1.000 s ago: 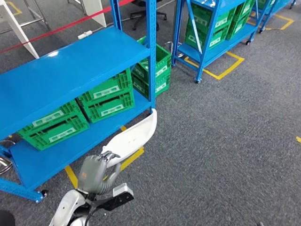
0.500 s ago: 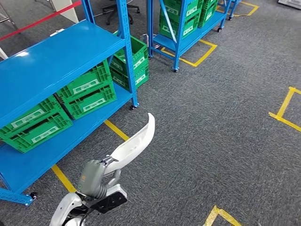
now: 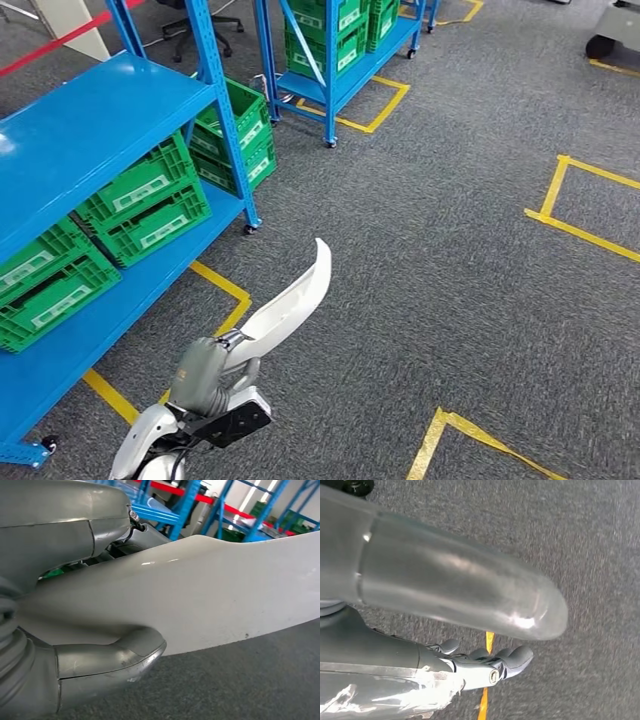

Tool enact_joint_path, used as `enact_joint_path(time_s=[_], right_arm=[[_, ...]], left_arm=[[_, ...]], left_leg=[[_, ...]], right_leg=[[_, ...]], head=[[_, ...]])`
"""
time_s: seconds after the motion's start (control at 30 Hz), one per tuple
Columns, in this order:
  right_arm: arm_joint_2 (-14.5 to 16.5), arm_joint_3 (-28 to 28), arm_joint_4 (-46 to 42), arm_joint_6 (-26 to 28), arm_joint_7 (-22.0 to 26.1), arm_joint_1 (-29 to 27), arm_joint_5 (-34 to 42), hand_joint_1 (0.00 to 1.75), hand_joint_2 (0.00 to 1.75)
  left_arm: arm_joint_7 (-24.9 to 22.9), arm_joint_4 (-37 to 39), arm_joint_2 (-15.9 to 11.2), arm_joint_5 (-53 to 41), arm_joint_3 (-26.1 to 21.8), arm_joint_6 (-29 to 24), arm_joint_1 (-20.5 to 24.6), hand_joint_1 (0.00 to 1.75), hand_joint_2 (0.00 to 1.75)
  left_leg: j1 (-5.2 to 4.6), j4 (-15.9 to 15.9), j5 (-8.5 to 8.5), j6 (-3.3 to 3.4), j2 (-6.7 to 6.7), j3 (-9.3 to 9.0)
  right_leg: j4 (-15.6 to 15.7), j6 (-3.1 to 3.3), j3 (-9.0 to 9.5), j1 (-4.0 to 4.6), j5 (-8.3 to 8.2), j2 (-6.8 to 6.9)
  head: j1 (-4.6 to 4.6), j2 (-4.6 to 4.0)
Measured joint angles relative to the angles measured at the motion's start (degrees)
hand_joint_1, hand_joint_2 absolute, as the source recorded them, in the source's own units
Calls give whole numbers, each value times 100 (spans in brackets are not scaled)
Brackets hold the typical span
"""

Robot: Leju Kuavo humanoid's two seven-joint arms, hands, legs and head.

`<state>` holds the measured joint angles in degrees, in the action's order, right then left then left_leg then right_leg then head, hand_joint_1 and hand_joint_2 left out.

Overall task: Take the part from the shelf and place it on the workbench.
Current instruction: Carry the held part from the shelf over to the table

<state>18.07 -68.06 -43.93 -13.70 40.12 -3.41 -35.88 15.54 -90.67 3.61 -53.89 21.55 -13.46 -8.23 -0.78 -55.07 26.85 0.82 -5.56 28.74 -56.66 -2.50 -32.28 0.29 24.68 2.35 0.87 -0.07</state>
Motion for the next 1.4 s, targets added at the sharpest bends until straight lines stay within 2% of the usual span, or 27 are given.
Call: enact_joint_path(time_s=[0.03,0.1,0.17,0.2,0.23,0.27,0.33,0.4,0.47,0.53,0.6,0.67,0.73,0.77,0.8,0.87,0.93,0.97,1.03,1.1,1.13,1.2,1.23,1.27,1.3,1.33,1.4], right_arm=[[10,-19,-2,4,0,0,1,0,0],[26,-56,-16,14,0,8,5,0,0],[44,-73,-36,19,1,27,14,0,0],[55,-78,-42,22,0,33,20,0,0],[63,-82,-44,26,-1,35,26,0,0],[73,-91,-45,31,-1,34,31,0,0],[94,-108,-47,45,-2,34,33,0,0],[109,-120,-52,57,-1,36,22,0,0],[114,-125,-64,61,0,32,3,0,0],[116,-139,-76,61,1,3,-13,0,0],[122,-157,-82,60,0,-17,-21,0,0],[133,-161,-89,56,-2,-2,-27,0,0],[140,-160,-93,54,-3,16,-29,0,0],[141,-159,-93,54,-3,16,-28,0,0],[141,-160,-94,57,-4,9,-24,0,0],[141,-161,-94,66,-4,-2,-11,0,0],[150,-158,-95,80,-3,7,11,0,0],[156,-156,-96,91,-2,13,24,0,0],[165,-151,-96,117,-2,3,43,0,0],[165,-151,-98,132,-1,-12,49,0,0],[166,-152,-100,135,0,-12,50,0,0],[173,-153,-104,138,1,-10,52,0,0],[176,-153,-105,141,1,-10,52,0,0],[180,-153,-105,146,0,-13,52,0,0],[181,-153,-105,154,0,-16,52,0,0],[182,-153,-105,161,-1,-19,54,0,0],[186,-153,-105,169,-1,-24,66,0,0]], left_arm=[[19,7,7,5,-2,23,18,175,175],[58,18,22,20,-10,62,50,175,175],[122,40,27,65,-22,116,65,175,175],[168,59,26,106,-28,136,67,175,175],[218,83,25,157,-34,146,69,175,175],[269,109,25,214,-38,143,75,175,175],[357,155,27,326,-52,122,99,175,175],[423,188,29,424,-71,115,134,175,175],[475,212,32,509,-90,137,154,175,175],[521,223,37,577,-102,163,160,175,175],[556,227,48,631,-112,182,172,175,175],[574,228,54,679,-123,190,171,175,175],[599,230,54,738,-131,187,152,175,175],[620,231,54,774,-132,185,145,175,175],[646,232,54,810,-133,183,145,175,175],[707,233,60,882,-134,176,152,175,175],[764,233,72,933,-138,162,162,175,175],[790,233,79,948,-138,154,165,175,175],[831,233,89,968,-137,146,176,175,175],[849,233,94,973,-136,140,189,175,175],[852,233,93,973,-136,136,194,175,175],[855,233,88,974,-136,130,189,175,175],[856,235,85,974,-137,130,185,175,175],[857,239,82,974,-137,130,182,175,175],[858,243,81,974,-137,130,183,175,175],[859,246,81,974,-137,130,185,175,175],[863,249,84,974,-135,130,194,175,175]], left_leg=[[6,-10,20,-23,-12,6],[23,-245,218,-81,160,107],[47,-963,622,-127,419,424],[59,-1379,796,-141,479,612],[68,-1664,872,-151,500,744],[77,-1740,826,-159,506,784],[110,-1231,434,-181,556,548],[175,-476,102,-215,786,208],[202,-183,56,-198,943,111],[187,-190,46,-118,862,151],[182,-183,11,-36,747,163],[159,-177,-5,15,613,174],[128,-179,-8,35,464,188],[117,-180,-8,40,395,191],[111,-181,-8,40,337,190],[104,-181,-2,32,238,176],[79,-192,7,0,158,173],[67,-192,4,-23,121,173],[61,-178,-7,-77,52,172],[76,-287,109,-137,147,218],[82,-509,264,-161,253,313],[89,-1263,665,-186,458,648],[88,-1618,796,-189,494,815],[88,-1809,819,-188,509,908],[89,-1777,725,-182,516,896],[91,-1527,540,-174,535,774],[111,-725,156,-159,722,376]], right_leg=[[11,32,-14,-9,-14,-45],[44,100,-32,-40,-53,-136],[58,139,-65,-62,-86,-240],[56,143,-85,-66,-99,-300],[53,140,-100,-70,-111,-364],[48,130,-110,-78,-121,-430],[29,93,-120,-106,-137,-568],[-25,27,-169,-114,-147,-699],[-72,-53,-266,-111,-182,-801],[-74,-125,-346,-131,-224,-860],[-258,-173,-462,-125,-104,-667],[-920,-198,-754,-104,255,-370],[-1670,-205,-1062,-104,567,-275],[-1806,-197,-1091,-102,593,-265],[-1690,-184,-994,-99,512,-258],[-907,-150,-522,-84,217,-137],[-262,-89,-150,-48,56,-10],[-153,-56,-96,-30,53,8],[-142,17,-113,-16,25,-87],[-105,91,-126,-35,-17,-175],[-85,125,-131,-49,-40,-221],[-78,165,-163,-55,-70,-320],[-78,173,-180,-53,-81,-379],[-79,174,-194,-51,-94,-442],[-80,166,-204,-51,-107,-511],[-83,152,-210,-55,-120,-582],[-106,109,-233,-55,-143,-714]], head=[[2,0],[-1,0],[-9,0],[-8,0],[-8,0],[-7,0],[-7,0],[-14,0],[-16,0],[-12,0],[24,0],[65,0],[69,0],[69,0],[68,0],[69,0],[64,0],[61,0],[60,0],[55,0],[50,0],[42,0],[41,0],[40,0],[41,0],[41,0],[41,0]])
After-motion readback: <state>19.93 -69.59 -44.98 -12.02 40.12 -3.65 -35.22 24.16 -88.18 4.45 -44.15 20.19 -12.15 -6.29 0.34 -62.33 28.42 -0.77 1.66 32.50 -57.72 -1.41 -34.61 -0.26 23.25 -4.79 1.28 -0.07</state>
